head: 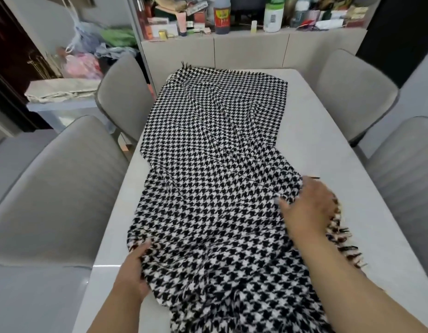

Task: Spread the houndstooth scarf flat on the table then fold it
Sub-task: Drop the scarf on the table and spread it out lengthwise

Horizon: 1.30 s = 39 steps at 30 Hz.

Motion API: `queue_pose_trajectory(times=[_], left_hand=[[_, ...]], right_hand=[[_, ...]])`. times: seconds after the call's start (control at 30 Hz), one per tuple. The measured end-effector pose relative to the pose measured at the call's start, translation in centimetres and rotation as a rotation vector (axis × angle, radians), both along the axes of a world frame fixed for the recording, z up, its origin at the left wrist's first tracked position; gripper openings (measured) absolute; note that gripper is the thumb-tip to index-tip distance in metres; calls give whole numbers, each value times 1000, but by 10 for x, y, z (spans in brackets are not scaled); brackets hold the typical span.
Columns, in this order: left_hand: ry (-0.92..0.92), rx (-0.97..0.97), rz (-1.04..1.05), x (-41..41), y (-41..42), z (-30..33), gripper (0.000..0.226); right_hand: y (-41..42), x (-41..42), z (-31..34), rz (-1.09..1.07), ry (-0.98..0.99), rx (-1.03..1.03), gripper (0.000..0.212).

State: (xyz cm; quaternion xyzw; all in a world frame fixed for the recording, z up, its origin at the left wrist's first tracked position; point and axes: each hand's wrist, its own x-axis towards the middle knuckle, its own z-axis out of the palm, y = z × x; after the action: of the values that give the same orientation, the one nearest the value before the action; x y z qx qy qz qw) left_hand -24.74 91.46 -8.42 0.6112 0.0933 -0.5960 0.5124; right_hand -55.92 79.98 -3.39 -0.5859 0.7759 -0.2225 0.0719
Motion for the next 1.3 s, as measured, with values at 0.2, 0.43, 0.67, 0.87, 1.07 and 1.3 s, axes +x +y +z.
queue_pose_trajectory(times=[0.2, 0.43, 0.67, 0.87, 1.07, 1.3], left_hand=[[-279, 52, 84, 16, 16, 2, 28], [-227, -65, 182, 19, 37, 2, 30], [-325, -56, 50, -18, 58, 4, 35], [-512, -92, -504, -46, 105, -9, 27], [-636, -36, -707, -77, 119, 5, 47], [-386, -182, -534, -60, 123, 67, 32]], right_hand=[[27, 21, -55, 670, 134, 661, 71], [15, 3, -55, 614, 43, 656, 70], [64, -9, -54, 494, -52, 256, 54], [130, -47, -47, 484, -7, 1, 39], [195, -52, -71, 652, 367, 276, 78], [190, -48, 1, 621, -113, 503, 10]])
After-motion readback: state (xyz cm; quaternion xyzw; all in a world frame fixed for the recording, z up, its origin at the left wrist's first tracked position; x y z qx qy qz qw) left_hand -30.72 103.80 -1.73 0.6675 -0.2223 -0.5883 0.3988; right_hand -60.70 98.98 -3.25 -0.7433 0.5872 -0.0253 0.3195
